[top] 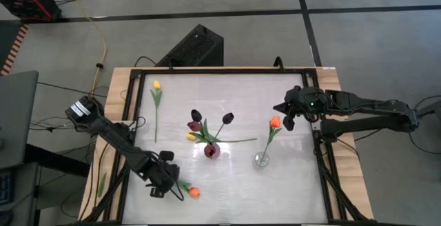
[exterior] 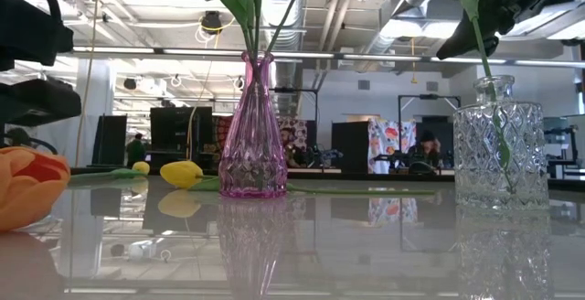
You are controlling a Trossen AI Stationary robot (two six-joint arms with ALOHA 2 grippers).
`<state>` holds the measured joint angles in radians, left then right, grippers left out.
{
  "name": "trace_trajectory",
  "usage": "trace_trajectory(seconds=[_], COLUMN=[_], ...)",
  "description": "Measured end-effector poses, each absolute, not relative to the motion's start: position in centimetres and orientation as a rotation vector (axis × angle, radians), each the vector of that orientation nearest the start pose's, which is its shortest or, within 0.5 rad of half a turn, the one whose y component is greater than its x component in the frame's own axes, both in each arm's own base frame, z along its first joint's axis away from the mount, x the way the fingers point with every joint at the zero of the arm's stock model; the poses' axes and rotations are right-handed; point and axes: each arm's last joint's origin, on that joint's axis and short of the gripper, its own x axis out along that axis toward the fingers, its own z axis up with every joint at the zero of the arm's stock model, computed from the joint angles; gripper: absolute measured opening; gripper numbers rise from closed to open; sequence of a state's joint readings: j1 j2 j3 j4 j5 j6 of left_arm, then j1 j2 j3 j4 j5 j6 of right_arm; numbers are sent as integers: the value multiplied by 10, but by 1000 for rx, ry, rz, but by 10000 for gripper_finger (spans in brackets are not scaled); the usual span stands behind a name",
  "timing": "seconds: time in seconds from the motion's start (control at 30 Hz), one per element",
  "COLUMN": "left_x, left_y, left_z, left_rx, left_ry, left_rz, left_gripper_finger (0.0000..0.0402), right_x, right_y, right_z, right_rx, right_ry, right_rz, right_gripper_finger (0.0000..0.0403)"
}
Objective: Sort flowers into vase by color
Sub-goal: Put the orange flower into the transparent vase
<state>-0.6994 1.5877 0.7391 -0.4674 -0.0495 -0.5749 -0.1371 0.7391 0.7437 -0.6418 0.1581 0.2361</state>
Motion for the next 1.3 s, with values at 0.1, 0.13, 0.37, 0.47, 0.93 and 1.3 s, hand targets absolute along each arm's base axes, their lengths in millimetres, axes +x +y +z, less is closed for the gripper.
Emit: trace_trajectory(seconds=[0.1, 0.13, 0.37, 0.47, 0.93, 1.3], left_x=[196, 196, 193, 196, 226, 297], left_y=[-163, -163, -159, -159, -174, -176], left_z=[130, 131, 146, 160, 248, 231], left_rx=[30, 33, -6, -37, 91, 39], left_ry=[1340, 1334, 1255, 1138, 211, -302], left_rz=[-210, -211, -178, -176, -324, -237], left_gripper_finger=[65, 60, 3, 1, 0, 0], right_x=[145, 145, 146, 144, 128, 130], right_y=[-25, -25, -25, -25, -23, -24], right_z=[285, 285, 286, 288, 304, 300], right_rx=[220, 220, 220, 215, 207, 206], right_ry=[602, 600, 586, 578, 509, 548], right_rz=[-359, -359, -358, -356, -377, -381], right_gripper_finger=[21, 21, 21, 21, 21, 21])
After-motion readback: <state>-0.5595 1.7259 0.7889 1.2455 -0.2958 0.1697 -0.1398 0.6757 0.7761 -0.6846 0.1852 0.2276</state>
